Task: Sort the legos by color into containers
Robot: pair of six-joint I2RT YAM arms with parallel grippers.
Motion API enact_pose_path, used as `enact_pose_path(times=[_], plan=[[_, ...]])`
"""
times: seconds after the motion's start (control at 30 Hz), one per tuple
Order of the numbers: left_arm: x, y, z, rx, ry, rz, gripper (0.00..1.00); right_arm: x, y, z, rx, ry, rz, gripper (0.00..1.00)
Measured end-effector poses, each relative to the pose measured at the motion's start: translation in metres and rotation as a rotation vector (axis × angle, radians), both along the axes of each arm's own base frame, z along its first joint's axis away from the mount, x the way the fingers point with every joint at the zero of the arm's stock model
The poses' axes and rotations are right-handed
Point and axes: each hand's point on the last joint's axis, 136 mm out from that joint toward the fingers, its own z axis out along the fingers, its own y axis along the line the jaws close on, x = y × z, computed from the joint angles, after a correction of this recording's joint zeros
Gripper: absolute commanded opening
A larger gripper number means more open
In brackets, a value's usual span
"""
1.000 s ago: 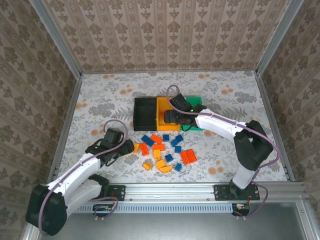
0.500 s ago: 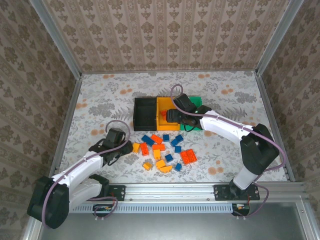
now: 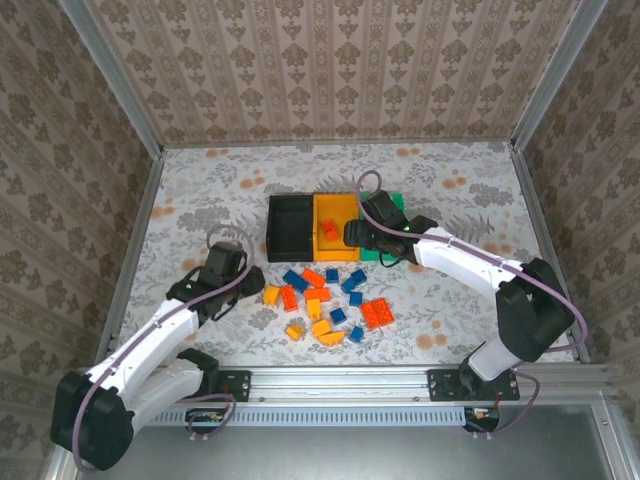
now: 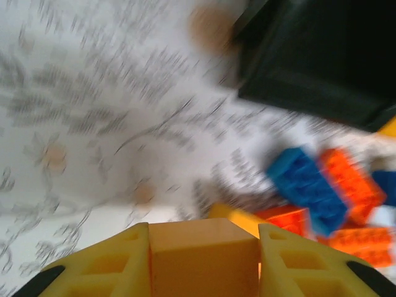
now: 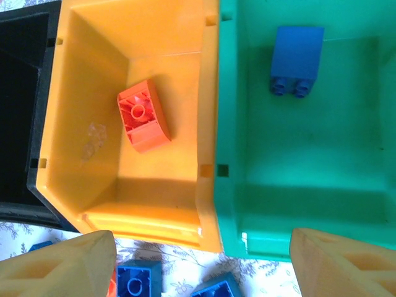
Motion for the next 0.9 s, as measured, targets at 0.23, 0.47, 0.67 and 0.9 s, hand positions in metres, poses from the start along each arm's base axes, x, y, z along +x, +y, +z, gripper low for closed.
enact_pose_path(times=[0.23, 0.47, 0.67, 0.9], plan=[[0.065, -0.052, 0.059, 0.003, -0.117, -0.082, 0.33, -0.018, -0.014, -0.004, 0.005, 0.002, -0.010, 0.76], [0.133, -0.090, 0.046, 0.130, -0.130, -0.118, 0.33, -0.035, -0.030, -0.003, 0.016, -0.004, -0.028, 0.76], [0.166, -0.099, 0.028, 0.215, -0.116, -0.105, 0.57, -0.045, -0.037, 0.008, 0.036, -0.029, -0.033, 0.77], [0.173, -0.102, 0.026, 0.232, -0.107, -0.102, 0.77, -0.064, -0.043, -0.016, 0.019, 0.038, -0.010, 0.79]])
